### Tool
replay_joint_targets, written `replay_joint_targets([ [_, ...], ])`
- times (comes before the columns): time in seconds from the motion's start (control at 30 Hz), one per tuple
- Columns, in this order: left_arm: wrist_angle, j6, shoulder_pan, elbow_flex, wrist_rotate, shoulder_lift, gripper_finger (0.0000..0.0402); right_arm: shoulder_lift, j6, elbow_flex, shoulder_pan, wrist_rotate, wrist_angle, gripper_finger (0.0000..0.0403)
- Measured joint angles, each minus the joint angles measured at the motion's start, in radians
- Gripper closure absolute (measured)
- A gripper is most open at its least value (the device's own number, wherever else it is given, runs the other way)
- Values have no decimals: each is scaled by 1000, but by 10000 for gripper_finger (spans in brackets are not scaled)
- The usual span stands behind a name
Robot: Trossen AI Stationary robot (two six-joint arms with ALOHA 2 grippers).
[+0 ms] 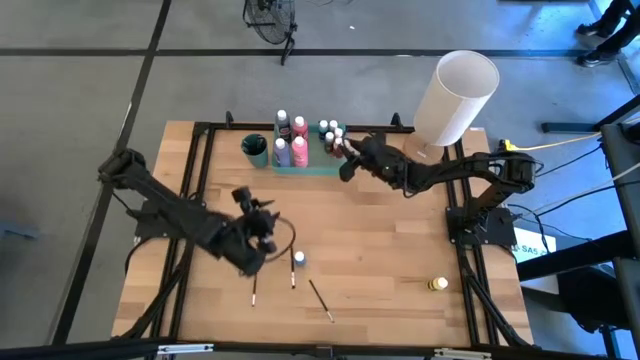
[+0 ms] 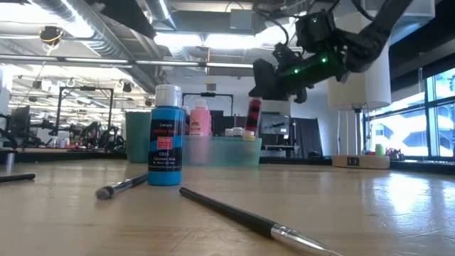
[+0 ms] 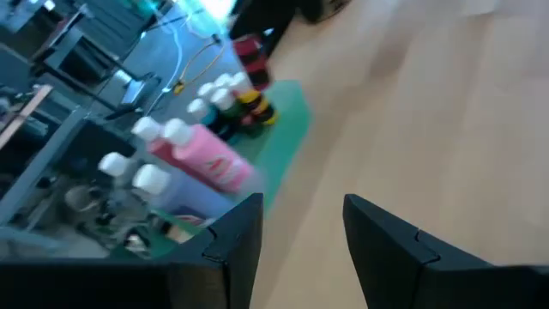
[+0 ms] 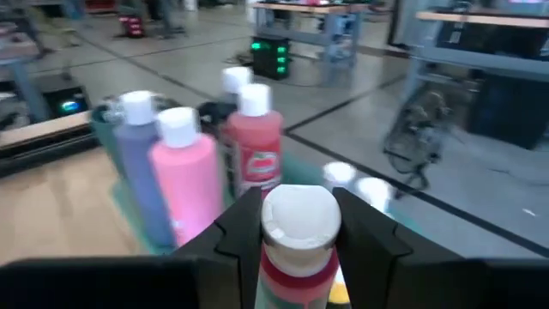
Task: Pick & Place Paint Supplies
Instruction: Put the small red paint bottle into the green bin
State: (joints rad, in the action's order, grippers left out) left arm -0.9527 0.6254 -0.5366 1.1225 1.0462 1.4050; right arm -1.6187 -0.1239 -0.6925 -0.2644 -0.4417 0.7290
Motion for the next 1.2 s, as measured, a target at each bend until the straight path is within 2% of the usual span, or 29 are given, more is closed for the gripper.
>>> replay_joint_targets([
  [0.1,1,-80,77,0,-9,-26,252,-13,17,1,-21,37,18,285],
  [0.33,19,-238,285,-32,-27,-36,275,-101,55,0,-72,39,89,285],
  [0.47,72,-323,387,-72,-117,-39,287,-131,-1,0,-115,135,131,285],
  [0.53,84,-338,415,-80,-162,-46,293,-141,-21,0,-114,139,139,285],
  [0.7,139,-366,425,-83,-183,-48,306,-143,-23,-6,-99,132,160,285],
  [0.9,194,-448,392,-83,-208,-52,313,-143,-20,-37,-80,86,89,285],
  [1.0,194,-451,378,-83,-210,-52,313,-143,-22,-59,-79,107,82,285],
  [1.2,195,-500,366,-83,-247,-71,314,-143,-52,-84,-45,59,-66,285],
])
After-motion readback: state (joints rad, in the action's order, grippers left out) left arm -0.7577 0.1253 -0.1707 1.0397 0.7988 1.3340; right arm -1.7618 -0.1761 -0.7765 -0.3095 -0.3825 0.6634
